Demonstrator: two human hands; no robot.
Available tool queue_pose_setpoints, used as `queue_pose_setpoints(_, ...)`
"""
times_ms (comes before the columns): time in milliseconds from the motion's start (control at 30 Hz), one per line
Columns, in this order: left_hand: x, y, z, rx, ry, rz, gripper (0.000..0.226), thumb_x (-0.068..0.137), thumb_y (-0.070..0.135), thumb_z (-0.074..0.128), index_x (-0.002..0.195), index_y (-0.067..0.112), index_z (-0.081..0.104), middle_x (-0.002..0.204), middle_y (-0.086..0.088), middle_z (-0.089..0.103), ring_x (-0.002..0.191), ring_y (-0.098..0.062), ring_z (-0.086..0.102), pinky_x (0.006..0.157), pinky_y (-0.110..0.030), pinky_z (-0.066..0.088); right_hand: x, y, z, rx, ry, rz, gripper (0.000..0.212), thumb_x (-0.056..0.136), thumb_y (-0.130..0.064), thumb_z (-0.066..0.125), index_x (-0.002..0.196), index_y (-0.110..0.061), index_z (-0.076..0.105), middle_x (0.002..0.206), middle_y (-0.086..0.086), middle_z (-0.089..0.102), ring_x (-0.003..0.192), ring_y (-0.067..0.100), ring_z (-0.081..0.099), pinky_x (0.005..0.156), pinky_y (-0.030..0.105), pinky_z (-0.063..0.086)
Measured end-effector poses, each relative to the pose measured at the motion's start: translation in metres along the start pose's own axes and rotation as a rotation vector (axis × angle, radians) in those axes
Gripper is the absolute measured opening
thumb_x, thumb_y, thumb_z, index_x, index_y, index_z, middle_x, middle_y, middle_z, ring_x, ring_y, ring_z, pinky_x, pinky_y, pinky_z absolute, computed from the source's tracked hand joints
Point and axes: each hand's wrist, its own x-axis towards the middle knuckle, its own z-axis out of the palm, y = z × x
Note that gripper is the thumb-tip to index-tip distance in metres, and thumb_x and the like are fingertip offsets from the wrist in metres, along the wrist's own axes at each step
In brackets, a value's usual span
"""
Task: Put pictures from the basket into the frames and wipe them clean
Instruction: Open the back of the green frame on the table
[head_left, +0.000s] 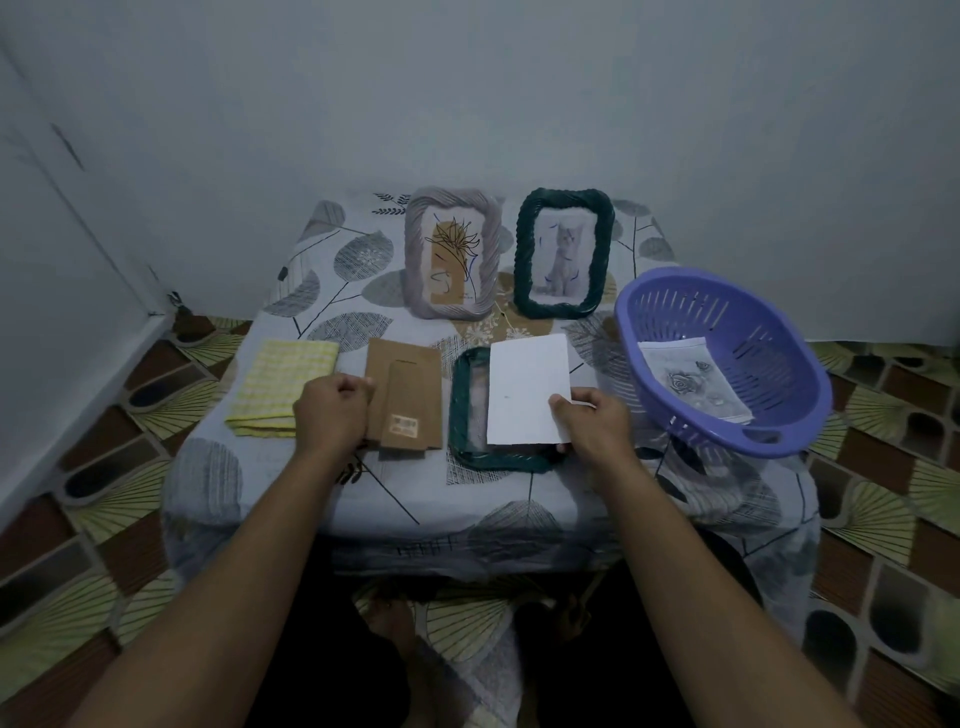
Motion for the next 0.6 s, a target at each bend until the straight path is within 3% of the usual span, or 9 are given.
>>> queue_pose_setpoints(133,-0.007,-0.003,-0.003,0.118,-0.086,0.014,0.049,0.093,0.041,0.064,0.123,0.002,0.065,0.122,-0.017,0.066,0.113,-0.034,0.060,0.088,-0.033,0.044,-0.003,0.001,-0.002,0.000,0.005,0.003,0.010,0.094,-0.019,0.067,0.103,-0.014,0.064,0.089,-0.001,0.069,0.076,0.018,0.065,0.053,0.030,0.051)
queue_pose_setpoints(233,-0.011,-0.006,0.002,0.243,-0.146,0.108,0.074,0.079,0.044,0.080,0.130,-0.003,0.056,0.127,-0.019,0.060,0.116,-0.035,0.057,0.090,-0.034,0.045,-0.007,-0.001,-0.002,0.021,-0.006,0.007,0.008,0.095,-0.016,0.065,0.101,-0.012,0.063,0.084,-0.002,0.067,0.071,0.015,0.063,0.046,0.026,0.049)
queue_pose_setpoints(300,-0.010,-0.009,0.006,0.326,-0.166,0.120,0.084,0.075,0.050,0.080,0.135,-0.002,0.052,0.133,-0.021,0.053,0.118,-0.036,0.054,0.094,-0.039,0.046,-0.009,-0.003,-0.002,0.022,-0.020,-0.003,0.008,0.096,-0.017,0.065,0.102,-0.012,0.064,0.084,-0.004,0.067,0.072,0.013,0.062,0.046,0.025,0.048)
queue_pose_setpoints(467,-0.007,-0.011,0.009,0.484,-0.163,0.118,0.081,0.080,0.060,0.069,0.135,0.003,0.052,0.135,-0.021,0.046,0.125,-0.038,0.045,0.098,-0.044,0.043,-0.013,-0.009,-0.001,0.027,-0.062,-0.021,0.012,0.096,-0.018,0.064,0.107,-0.012,0.063,0.088,-0.003,0.068,0.076,0.012,0.061,0.045,0.023,0.046)
queue_pose_setpoints(600,-0.010,-0.007,0.009,0.544,-0.145,0.161,0.076,0.081,0.056,0.070,0.136,0.007,0.048,0.137,-0.020,0.042,0.124,-0.040,0.043,0.095,-0.047,0.044,-0.018,-0.014,0.002,0.041,-0.078,-0.046,0.014,0.097,-0.017,0.063,0.109,-0.010,0.062,0.084,-0.005,0.067,0.072,0.010,0.059,0.043,0.020,0.047)
